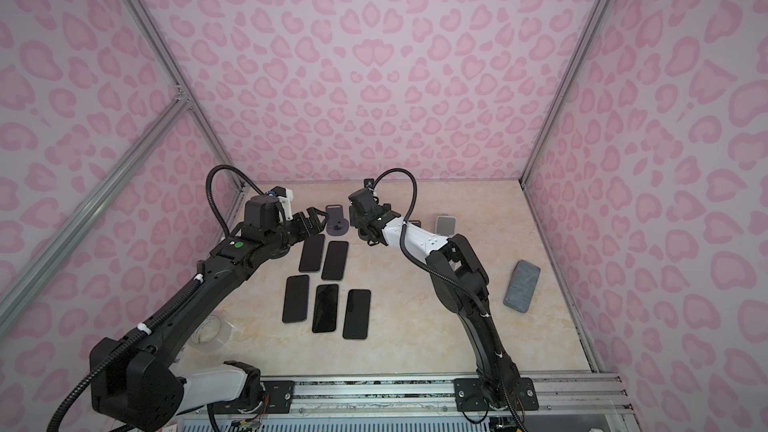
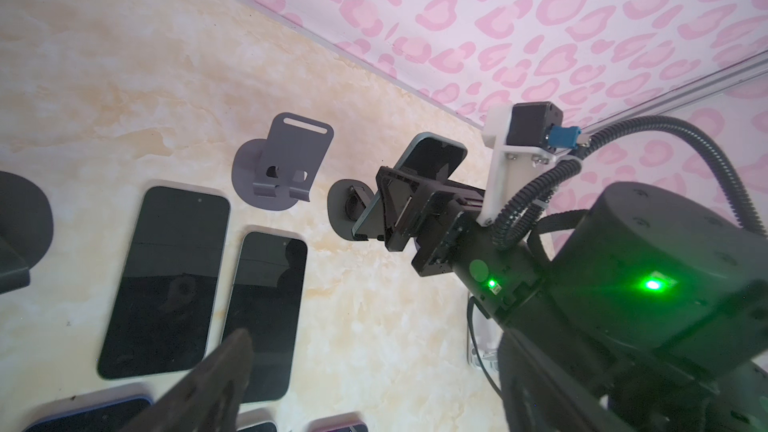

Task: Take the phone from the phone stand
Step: 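Hold the teal-edged phone and start lifting it off the stand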

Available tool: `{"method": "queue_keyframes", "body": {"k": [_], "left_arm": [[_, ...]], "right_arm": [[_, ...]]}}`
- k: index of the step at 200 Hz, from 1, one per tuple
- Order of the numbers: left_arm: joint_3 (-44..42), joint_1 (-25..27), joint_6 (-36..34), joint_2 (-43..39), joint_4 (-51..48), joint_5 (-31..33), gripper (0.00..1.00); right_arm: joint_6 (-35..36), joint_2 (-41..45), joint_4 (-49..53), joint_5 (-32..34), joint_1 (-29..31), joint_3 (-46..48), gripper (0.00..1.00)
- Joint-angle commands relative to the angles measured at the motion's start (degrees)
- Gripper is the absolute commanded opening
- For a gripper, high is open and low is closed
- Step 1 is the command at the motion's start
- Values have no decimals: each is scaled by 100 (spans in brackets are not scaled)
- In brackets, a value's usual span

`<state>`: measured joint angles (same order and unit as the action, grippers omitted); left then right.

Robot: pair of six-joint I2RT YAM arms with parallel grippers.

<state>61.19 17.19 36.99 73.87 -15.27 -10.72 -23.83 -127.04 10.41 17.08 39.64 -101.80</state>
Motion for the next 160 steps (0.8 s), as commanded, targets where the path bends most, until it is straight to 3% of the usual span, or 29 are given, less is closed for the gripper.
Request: {"method": "queue_keyframes", "body": {"k": [1,160], "left_arm": [[-11,-22,27,22,161,-61,95],[-13,-75,51,49,191,-147,95]], "right_arm": [[-41,-88,-212,80,3,13,87],[104,257,-751,-5,22,472,69]]}}
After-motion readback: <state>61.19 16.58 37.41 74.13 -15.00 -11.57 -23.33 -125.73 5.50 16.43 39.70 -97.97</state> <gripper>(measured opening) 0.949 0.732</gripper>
